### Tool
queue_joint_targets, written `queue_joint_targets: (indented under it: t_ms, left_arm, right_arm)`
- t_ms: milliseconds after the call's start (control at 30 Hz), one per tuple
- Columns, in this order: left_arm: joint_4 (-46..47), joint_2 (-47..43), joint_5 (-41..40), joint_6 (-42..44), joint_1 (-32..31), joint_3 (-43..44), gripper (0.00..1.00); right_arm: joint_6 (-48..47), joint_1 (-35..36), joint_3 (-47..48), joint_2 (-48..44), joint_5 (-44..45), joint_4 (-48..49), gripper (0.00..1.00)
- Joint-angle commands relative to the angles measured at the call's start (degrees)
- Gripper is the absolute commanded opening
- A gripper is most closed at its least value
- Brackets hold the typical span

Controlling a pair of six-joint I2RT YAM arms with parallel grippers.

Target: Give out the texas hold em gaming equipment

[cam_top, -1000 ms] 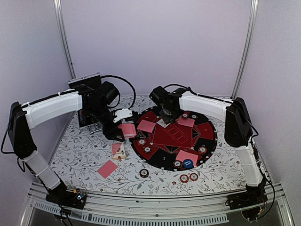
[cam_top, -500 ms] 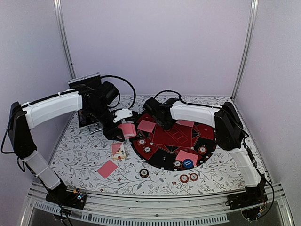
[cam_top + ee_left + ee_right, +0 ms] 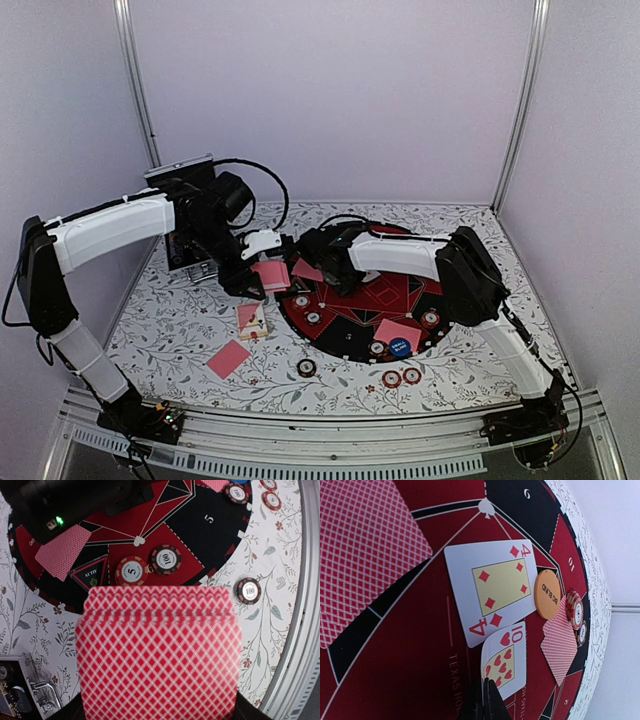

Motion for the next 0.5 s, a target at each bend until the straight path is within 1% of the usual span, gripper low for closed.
queue_joint_targets:
  t_ms: [0,67,167,267,467]
  left_arm:
    - [0.1,-0.8,0.6,0.0,0.3,1.9,0.0]
    - [0.1,-0.8,0.6,0.0,0.3,1.9,0.0]
    - [0.0,-0.9,0.6,-0.1,0.3,1.9,0.0]
    - [0.0,-1.0,0.7,-0.1,0.4,1.9,0.0]
    - [-0.1,-1.0,1.0,-0.1,0.3,1.6,0.0]
  right_arm:
    - [2.3,0.3,0.7,0.8,-4.0,0.1,0.09]
    - [2.9,0.4,0.2,0.8,-5.7,0.6,0.14]
    - [3.5,0.4,-0.3,0.3,-6.8,1.4,0.26]
    - [3.4,0.4,-0.3,0.1,-6.8,1.9,0.3]
    - [2.9,-0.3,0.1,-0.3,-9.0,2.4,0.33]
